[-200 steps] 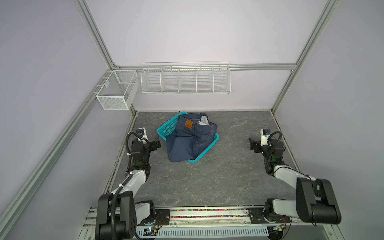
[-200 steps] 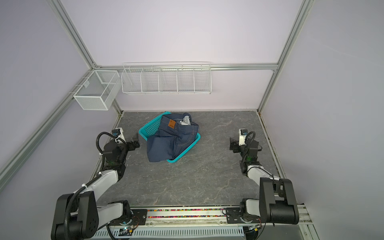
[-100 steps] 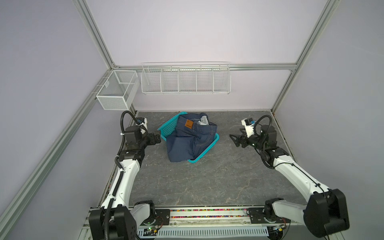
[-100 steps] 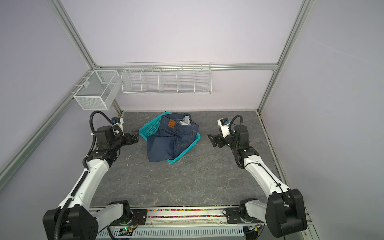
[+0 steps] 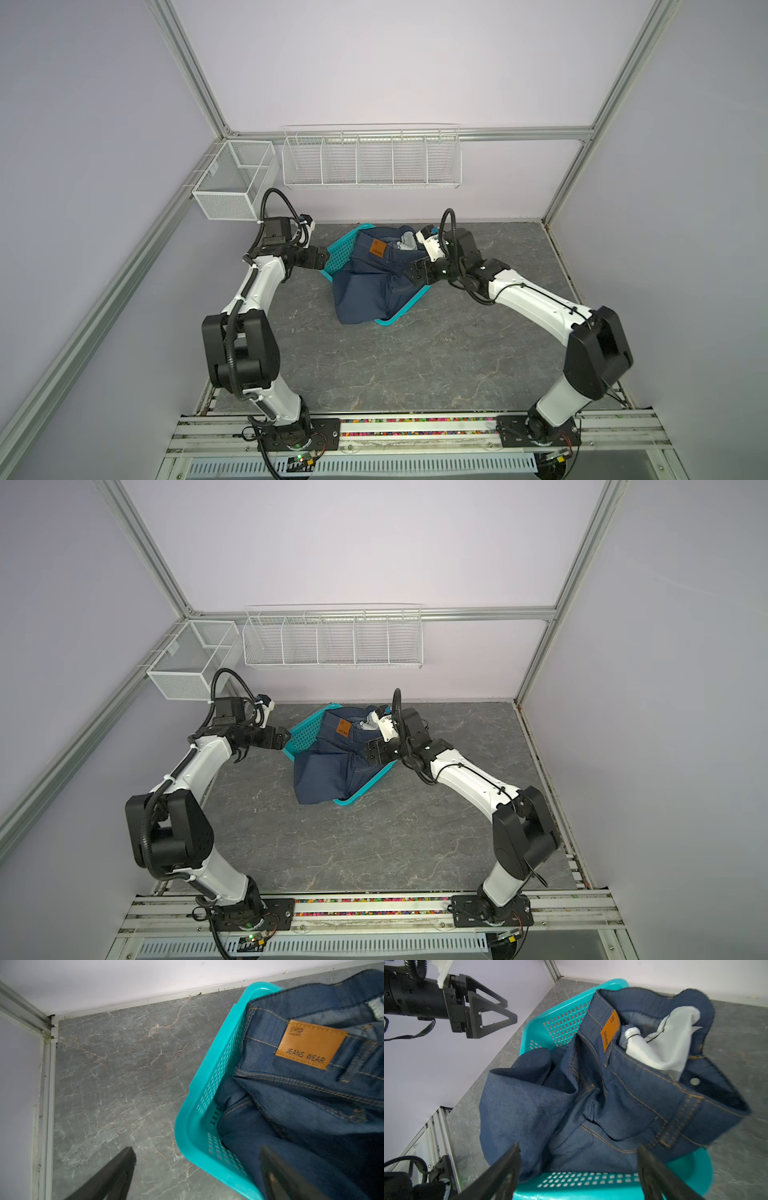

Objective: Fold and stack the trousers
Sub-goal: 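Grasp the jeans waistband with the right gripper while the left gripper reaches the basket rim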

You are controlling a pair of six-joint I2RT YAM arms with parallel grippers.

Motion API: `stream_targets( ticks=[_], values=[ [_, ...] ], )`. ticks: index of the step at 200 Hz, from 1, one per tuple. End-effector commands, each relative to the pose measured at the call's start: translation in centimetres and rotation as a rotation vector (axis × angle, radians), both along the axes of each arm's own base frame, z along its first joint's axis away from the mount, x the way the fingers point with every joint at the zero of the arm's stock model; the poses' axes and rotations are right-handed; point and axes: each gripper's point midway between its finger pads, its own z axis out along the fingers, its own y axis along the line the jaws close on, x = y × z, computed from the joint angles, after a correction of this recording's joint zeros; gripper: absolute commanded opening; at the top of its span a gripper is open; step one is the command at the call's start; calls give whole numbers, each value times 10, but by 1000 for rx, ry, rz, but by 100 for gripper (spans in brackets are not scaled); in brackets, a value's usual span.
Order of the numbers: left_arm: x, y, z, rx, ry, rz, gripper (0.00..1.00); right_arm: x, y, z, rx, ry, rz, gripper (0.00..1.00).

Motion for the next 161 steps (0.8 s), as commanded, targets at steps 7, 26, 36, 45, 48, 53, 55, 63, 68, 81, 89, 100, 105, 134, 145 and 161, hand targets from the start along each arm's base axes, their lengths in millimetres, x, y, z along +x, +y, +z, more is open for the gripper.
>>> stream_targets(
  ticks=[7,26,36,45,48,53,55,63,68,81,89,100,105,134,145,161],
  values=[
    [11,-7,-11,23,49,-76,89,2,-1,-37,-105,177,-149,88],
    [22,-9,-19,56,60,-92,86,8,6,-54,-130,227,-209,88],
    [28,-7,-22,74,65,-89,85,11,10,-60,-146,244,-234,88],
    [34,-7,-25,80,67,-89,83,14,12,-69,-174,255,-256,88],
    [35,-8,-26,79,68,-90,82,16,14,-71,-182,255,-259,88],
    [38,-9,-27,79,71,-95,80,17,15,-76,-200,254,-269,88],
    [38,-10,-28,77,73,-99,80,18,15,-78,-208,254,-276,88],
    [41,-13,-31,77,78,-109,77,22,15,-88,-235,263,-307,88],
    [43,-15,-33,78,82,-116,75,23,15,-93,-240,270,-319,88],
    [46,-18,-37,94,86,-130,60,29,16,-105,-248,289,-356,88],
    [49,-18,-38,99,82,-130,52,33,17,-112,-262,296,-371,88],
    [52,-18,-39,102,78,-132,51,36,20,-121,-287,306,-384,88],
    [53,-19,-39,102,78,-135,50,37,20,-125,-296,314,-390,88],
    [54,-26,-45,94,90,-163,44,45,26,-144,-315,344,-428,88],
    [54,-28,-48,89,95,-168,38,47,29,-150,-317,357,-435,88],
    [55,-29,-51,80,103,-165,29,49,33,-158,-328,371,-442,88]
  ],
)
